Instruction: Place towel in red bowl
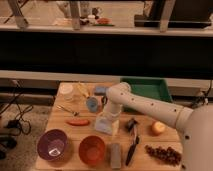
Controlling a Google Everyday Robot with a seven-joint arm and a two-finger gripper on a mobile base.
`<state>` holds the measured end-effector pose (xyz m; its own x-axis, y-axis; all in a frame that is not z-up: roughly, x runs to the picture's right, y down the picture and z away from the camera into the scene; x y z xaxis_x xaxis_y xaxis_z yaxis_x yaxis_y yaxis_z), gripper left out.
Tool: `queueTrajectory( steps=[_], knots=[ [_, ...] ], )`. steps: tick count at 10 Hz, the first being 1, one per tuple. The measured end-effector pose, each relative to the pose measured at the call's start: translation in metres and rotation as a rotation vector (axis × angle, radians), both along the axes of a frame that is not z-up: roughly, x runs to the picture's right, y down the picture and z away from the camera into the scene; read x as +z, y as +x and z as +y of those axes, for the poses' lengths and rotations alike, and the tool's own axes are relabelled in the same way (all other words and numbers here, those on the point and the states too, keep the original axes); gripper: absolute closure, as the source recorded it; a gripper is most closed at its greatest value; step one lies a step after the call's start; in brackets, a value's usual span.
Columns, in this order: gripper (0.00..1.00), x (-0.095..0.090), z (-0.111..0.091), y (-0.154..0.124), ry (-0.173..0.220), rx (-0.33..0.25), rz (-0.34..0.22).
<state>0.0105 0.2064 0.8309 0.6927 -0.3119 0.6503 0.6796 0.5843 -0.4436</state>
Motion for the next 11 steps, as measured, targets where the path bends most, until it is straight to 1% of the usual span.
queueTrajectory(
  steps=[6, 8, 9, 11],
  knots=[
    [0.20, 0.004, 0.005, 0.006, -0.023, -0.017, 0.017],
    [0.20, 0.005, 0.008, 0.006, -0.043, -0.017, 0.008],
    [0.20, 0.007, 0.010, 0.006, -0.063, -0.010, -0.006],
    [0.20, 0.008, 0.012, 0.008, -0.070, -0.012, -0.005]
  ],
)
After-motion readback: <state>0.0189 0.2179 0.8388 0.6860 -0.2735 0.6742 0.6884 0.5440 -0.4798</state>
